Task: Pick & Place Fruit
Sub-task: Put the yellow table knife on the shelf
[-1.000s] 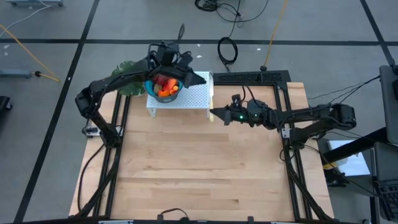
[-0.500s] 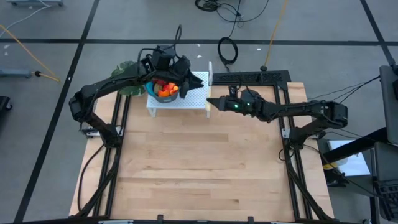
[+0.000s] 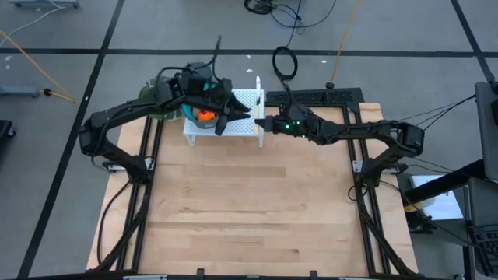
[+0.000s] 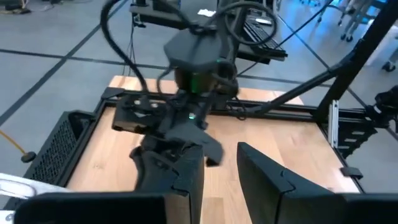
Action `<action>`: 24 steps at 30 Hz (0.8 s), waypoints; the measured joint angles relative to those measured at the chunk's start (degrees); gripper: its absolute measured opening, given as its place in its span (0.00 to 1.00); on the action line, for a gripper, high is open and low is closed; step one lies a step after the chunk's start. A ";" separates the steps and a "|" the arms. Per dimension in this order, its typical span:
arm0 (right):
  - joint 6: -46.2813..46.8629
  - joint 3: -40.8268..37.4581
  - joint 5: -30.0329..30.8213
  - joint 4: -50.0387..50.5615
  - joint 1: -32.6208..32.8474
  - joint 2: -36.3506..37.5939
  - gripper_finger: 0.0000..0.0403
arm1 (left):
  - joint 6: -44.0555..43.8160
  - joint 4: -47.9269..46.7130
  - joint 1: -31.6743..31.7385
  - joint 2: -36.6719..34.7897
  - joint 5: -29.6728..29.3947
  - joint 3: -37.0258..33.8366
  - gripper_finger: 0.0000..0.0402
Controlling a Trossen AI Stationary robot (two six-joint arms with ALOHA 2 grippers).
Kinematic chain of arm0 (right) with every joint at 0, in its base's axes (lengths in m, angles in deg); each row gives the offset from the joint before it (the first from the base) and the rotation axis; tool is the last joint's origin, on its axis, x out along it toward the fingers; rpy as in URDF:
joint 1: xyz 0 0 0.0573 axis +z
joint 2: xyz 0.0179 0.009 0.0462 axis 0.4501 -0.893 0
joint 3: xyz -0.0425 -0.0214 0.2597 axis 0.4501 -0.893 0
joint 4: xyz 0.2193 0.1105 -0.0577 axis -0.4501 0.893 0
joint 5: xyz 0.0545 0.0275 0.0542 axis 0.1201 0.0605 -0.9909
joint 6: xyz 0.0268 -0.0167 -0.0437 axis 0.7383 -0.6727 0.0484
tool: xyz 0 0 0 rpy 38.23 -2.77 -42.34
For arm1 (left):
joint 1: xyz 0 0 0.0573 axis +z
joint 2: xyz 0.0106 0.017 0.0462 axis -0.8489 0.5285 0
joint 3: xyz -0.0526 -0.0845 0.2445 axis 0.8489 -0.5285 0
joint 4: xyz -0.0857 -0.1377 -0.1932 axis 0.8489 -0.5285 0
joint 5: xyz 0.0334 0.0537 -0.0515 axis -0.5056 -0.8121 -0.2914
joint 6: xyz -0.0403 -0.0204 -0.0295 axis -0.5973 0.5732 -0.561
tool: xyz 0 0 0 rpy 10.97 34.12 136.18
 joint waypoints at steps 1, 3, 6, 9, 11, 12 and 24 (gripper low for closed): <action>-0.03 0.19 -0.08 0.23 -0.43 -0.02 0.08 | 0.20 -0.05 0.00 -0.69 -0.03 -0.39 0.23; 0.52 0.96 -0.04 0.99 -1.00 0.00 0.08 | 0.19 0.22 -0.01 -1.95 -0.44 -1.69 0.23; 0.71 1.14 0.11 2.94 -1.18 -0.09 0.08 | -0.82 2.48 -0.45 -4.04 -0.64 -5.96 0.23; 1.00 1.10 -0.07 3.31 -1.10 -0.92 0.08 | -2.73 6.84 -0.97 -6.99 -0.55 -11.35 0.23; 1.32 1.10 -0.15 3.36 -1.26 -0.85 0.08 | -4.39 10.71 -1.07 -9.29 -0.57 -15.09 0.23; 1.46 1.12 -0.05 3.52 -1.32 -1.07 0.08 | -5.21 12.35 -1.07 -10.46 -0.59 -16.91 0.23; 4.39 4.57 -0.54 5.41 -1.60 -6.72 0.08 | -9.28 16.59 -1.39 -22.22 -5.09 -28.10 0.23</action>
